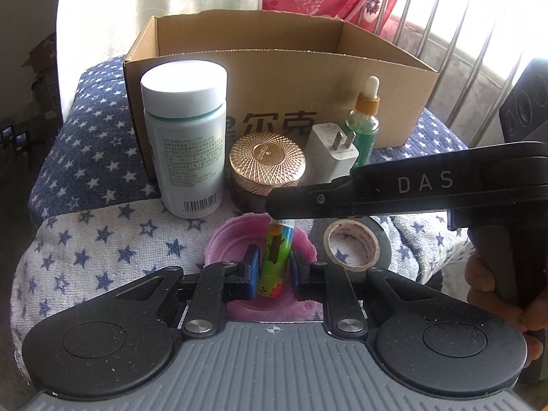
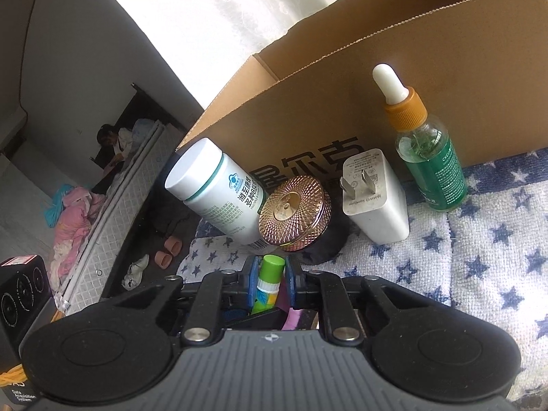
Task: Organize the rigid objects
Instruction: 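Lift the lip balm with the right gripper and carry it over the box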
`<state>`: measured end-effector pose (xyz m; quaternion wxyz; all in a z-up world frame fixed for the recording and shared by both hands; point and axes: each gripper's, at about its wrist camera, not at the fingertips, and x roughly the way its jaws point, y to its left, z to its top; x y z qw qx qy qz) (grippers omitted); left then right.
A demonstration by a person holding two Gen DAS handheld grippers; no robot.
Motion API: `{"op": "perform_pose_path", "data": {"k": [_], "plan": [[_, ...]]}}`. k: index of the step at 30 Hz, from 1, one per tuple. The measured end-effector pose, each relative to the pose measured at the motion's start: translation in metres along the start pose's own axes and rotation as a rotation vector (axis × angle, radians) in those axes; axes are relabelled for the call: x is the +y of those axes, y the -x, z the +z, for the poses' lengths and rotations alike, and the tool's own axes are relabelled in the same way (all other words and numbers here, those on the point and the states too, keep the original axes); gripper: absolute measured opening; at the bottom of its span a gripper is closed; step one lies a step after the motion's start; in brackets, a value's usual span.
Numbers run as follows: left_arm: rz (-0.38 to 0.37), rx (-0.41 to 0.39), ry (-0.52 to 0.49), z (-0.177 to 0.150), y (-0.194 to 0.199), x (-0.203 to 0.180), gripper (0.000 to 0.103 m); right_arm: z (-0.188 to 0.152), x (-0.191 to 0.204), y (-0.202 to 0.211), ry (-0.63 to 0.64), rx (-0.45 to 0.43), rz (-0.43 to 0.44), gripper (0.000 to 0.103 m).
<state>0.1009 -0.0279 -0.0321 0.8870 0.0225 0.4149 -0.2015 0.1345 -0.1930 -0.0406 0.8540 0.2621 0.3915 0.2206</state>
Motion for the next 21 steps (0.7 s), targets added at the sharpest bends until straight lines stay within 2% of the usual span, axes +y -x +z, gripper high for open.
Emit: {"op": "perform_pose_path", "data": {"k": [5, 11, 15, 19, 21], "plan": [[0.015, -0.043, -0.046, 0.003, 0.020, -0.011, 0.015, 0.004, 0.022, 0.018, 0.063, -0.028, -0.002, 0.017], [0.024, -0.150, -0.091, 0.025, 0.057, -0.013, 0.015, 0.025, 0.068, 0.046, 0.207, -0.105, -0.002, 0.016], [0.015, -0.209, -0.098, 0.053, 0.071, -0.008, 0.015, 0.055, 0.087, 0.057, 0.276, -0.154, 0.016, 0.016], [0.022, -0.255, -0.099, 0.085, 0.075, 0.001, 0.015, 0.095, 0.097, 0.053, 0.319, -0.157, 0.028, 0.016], [0.033, -0.248, -0.093, 0.103, 0.066, 0.007, 0.015, 0.119, 0.096, 0.042, 0.316, -0.128, 0.024, 0.016]]}}
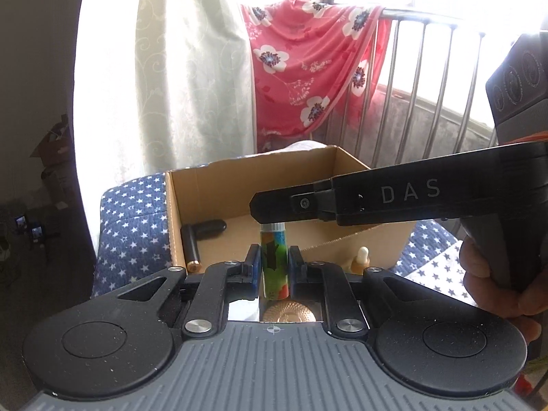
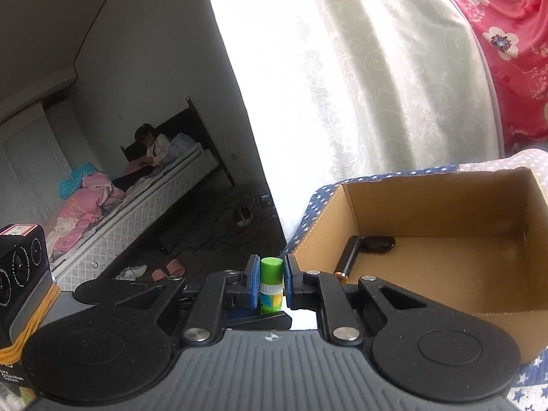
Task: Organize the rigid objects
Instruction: 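Lift the lip balm with the right gripper and carry it over the box, then open the right gripper to drop the lip balm into the box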
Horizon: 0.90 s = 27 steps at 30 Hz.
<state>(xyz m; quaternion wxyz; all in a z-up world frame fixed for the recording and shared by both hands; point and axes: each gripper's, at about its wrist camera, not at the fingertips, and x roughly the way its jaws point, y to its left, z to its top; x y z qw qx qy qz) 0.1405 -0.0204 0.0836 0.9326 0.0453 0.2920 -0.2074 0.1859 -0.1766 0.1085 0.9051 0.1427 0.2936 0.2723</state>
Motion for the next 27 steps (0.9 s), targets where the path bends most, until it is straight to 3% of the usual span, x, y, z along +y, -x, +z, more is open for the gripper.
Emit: {"op": "perform_pose_path", "data": {"k": [6, 15, 20, 27], "plan": [[-0.016, 0.131, 0.056, 0.035, -0.066, 0.032, 0.015, 0.043, -0.038, -0.064, -0.058, 0.143, -0.046, 0.016], [0.036, 0.312, 0.051, 0.040, -0.143, 0.047, 0.017, 0.051, -0.089, -0.147, -0.149, 0.374, -0.128, 0.016], [0.030, 0.318, 0.054, 0.044, -0.152, 0.049, 0.022, 0.047, -0.101, -0.177, -0.172, 0.469, -0.155, 0.017], [0.038, 0.255, 0.054, 0.046, -0.128, 0.047, 0.031, 0.057, -0.100, -0.141, -0.200, 0.395, -0.130, 0.018]]}}
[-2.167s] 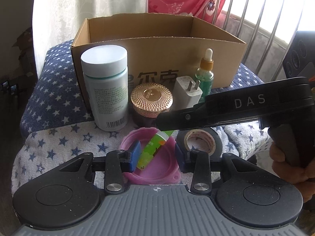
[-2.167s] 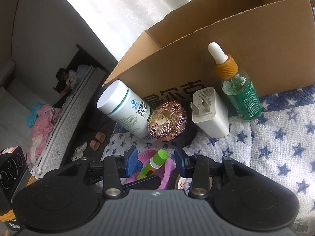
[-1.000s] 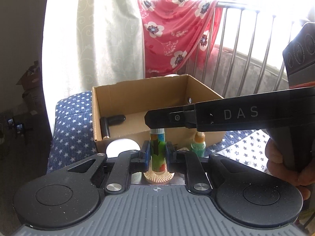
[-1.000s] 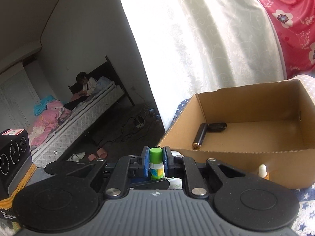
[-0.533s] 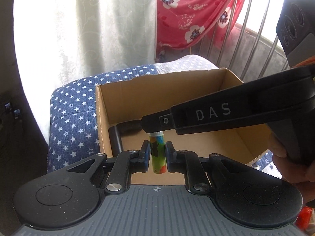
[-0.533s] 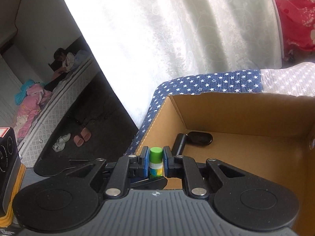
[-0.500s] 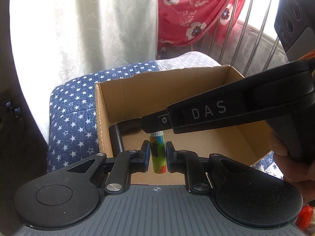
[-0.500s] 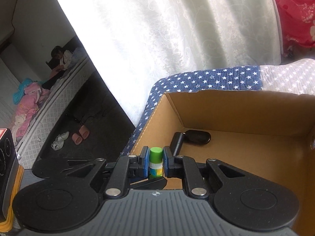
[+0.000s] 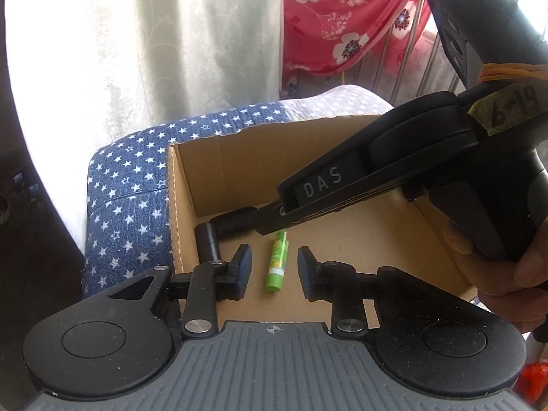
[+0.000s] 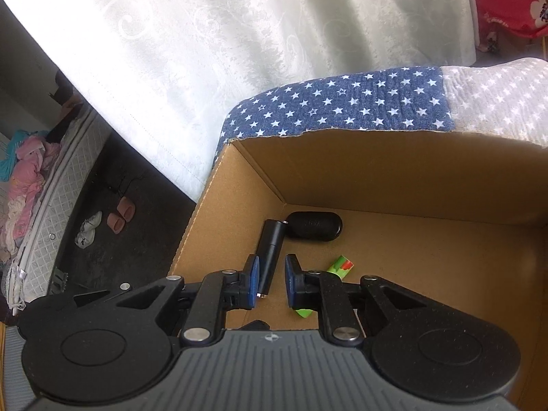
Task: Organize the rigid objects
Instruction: 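Open the right gripper to drop the lip balm into the box, then move the right gripper back to the rim of the pink lid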
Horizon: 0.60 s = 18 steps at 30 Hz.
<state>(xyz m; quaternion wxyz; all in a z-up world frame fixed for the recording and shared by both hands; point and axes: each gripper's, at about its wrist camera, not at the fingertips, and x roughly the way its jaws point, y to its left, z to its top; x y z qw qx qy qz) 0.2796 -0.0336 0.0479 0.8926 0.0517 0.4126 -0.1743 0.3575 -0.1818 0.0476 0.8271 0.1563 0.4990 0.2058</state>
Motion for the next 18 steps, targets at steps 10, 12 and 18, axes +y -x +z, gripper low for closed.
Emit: {"op": "perform_pose_path", "data": {"k": [10, 12, 18], "plan": [[-0.035, -0.175, 0.019, -0.032, 0.081, -0.002, 0.041, -0.074, 0.015, 0.134, 0.063, -0.240, 0.125, 0.019], [-0.048, -0.203, 0.035, -0.046, 0.097, -0.001, 0.042, -0.097, 0.013, 0.152, 0.074, -0.289, 0.139, 0.023], [-0.070, -0.226, 0.114, -0.104, 0.112, 0.004, 0.047, -0.168, -0.002, 0.150, 0.063, -0.323, 0.078, 0.032]]}}
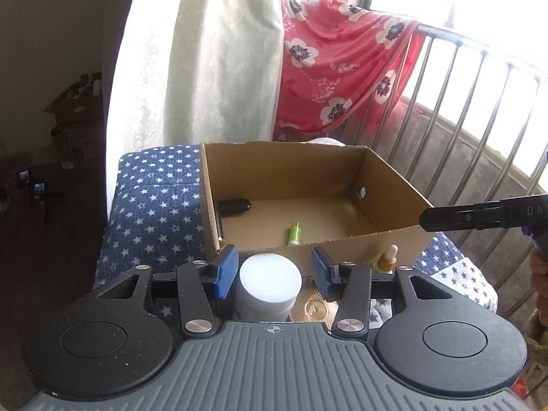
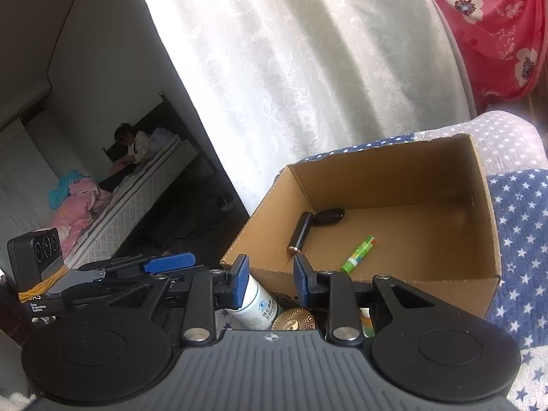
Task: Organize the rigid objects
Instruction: 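Move the right gripper back to the rim of the pink lid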
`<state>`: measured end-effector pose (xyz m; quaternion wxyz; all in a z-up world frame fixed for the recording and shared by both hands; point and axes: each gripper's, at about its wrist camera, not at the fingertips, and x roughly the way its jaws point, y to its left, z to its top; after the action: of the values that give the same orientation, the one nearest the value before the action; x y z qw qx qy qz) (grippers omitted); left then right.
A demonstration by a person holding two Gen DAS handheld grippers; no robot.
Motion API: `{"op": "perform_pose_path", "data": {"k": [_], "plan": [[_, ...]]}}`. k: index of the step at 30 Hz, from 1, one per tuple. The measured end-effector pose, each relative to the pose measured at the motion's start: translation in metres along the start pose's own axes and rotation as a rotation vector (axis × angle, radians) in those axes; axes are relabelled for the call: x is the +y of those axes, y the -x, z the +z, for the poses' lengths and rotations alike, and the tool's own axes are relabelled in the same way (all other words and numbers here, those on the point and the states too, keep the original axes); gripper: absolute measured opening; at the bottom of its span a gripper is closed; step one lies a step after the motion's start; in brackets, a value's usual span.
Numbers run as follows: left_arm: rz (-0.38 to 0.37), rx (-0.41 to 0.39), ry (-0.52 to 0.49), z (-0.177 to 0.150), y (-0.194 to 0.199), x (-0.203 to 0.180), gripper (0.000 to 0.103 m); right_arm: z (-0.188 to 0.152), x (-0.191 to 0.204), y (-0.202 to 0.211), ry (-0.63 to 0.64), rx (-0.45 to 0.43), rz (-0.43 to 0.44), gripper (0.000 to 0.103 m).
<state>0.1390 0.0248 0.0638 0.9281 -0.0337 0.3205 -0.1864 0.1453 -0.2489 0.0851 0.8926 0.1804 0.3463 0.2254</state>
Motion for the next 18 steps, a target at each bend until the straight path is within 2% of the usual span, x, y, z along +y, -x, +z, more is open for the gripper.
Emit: {"op": "perform_pose_path", "data": {"k": [6, 10, 14, 16, 18], "plan": [[-0.015, 0.062, 0.017, -0.053, -0.006, -0.001, 0.057, -0.052, -0.016, -0.024, -0.084, 0.085, -0.015, 0.033], [-0.039, 0.103, 0.008, -0.077, -0.005, -0.003, 0.066, -0.066, -0.018, -0.042, -0.132, 0.119, -0.025, 0.033], [-0.081, 0.133, -0.042, -0.093, -0.006, -0.014, 0.074, -0.079, -0.002, -0.051, -0.094, 0.153, 0.008, 0.033], [-0.093, 0.136, -0.072, -0.098, -0.007, -0.021, 0.086, -0.082, 0.006, -0.057, -0.053, 0.177, 0.005, 0.033], [-0.098, 0.132, -0.096, -0.101, -0.008, -0.027, 0.093, -0.083, 0.015, -0.064, -0.008, 0.203, -0.005, 0.033]]}}
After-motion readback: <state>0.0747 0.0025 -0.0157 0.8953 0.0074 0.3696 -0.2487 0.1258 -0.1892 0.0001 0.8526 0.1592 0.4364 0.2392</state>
